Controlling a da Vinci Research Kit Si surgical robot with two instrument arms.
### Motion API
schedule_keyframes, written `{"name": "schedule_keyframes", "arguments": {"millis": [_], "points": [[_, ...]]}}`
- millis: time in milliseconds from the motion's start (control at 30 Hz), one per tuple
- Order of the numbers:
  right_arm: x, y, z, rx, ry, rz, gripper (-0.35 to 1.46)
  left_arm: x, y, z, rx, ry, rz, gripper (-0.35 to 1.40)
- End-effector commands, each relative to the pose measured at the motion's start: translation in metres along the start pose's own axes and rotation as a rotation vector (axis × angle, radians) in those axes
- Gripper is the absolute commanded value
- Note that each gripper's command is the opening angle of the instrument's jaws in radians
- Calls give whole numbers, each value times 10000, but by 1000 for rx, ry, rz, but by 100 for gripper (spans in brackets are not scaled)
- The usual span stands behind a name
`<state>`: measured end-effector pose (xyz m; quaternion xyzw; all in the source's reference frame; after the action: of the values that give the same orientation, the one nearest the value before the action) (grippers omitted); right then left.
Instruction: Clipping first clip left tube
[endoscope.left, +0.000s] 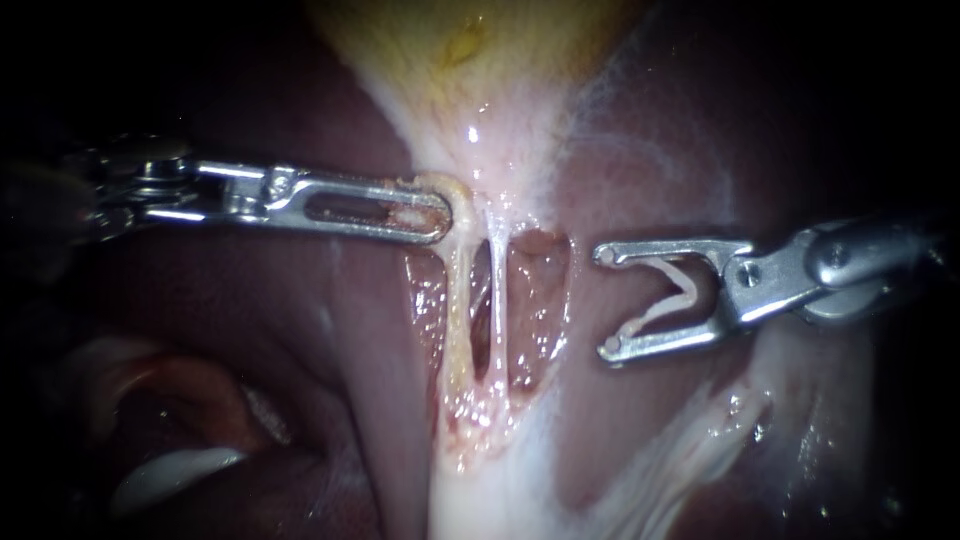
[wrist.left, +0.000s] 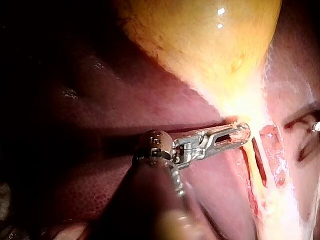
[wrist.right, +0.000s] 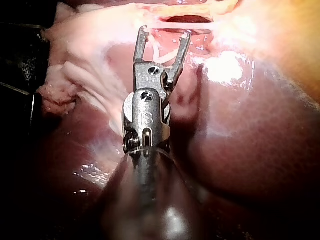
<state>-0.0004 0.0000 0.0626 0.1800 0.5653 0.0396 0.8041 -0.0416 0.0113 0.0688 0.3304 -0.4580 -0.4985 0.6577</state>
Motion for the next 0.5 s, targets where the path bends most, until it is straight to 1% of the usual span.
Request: {"name": "schedule_keyframes", "arguments": {"millis": [33,100,200,267,367,500], "points": [[0,0,0,0,0,0,50,-1,-1,-2,1,1,-1,-35],[0,0,0,0,0,0,50,-4,-5,-8,4,3,-3,-35],[0,0,1,0,0,0,50,-11,-16,-25,10,9,-10,-35],[0,-1,1,0,0,0,50,-15,-25,-38,3,8,-15,-35],[0,0,2,-1,0,0,50,-18,-38,-54,3,-4,-21,-35],[1,-1,5,3,1,-6,50,-17,-50,-65,4,-10,-31,-35]]}}
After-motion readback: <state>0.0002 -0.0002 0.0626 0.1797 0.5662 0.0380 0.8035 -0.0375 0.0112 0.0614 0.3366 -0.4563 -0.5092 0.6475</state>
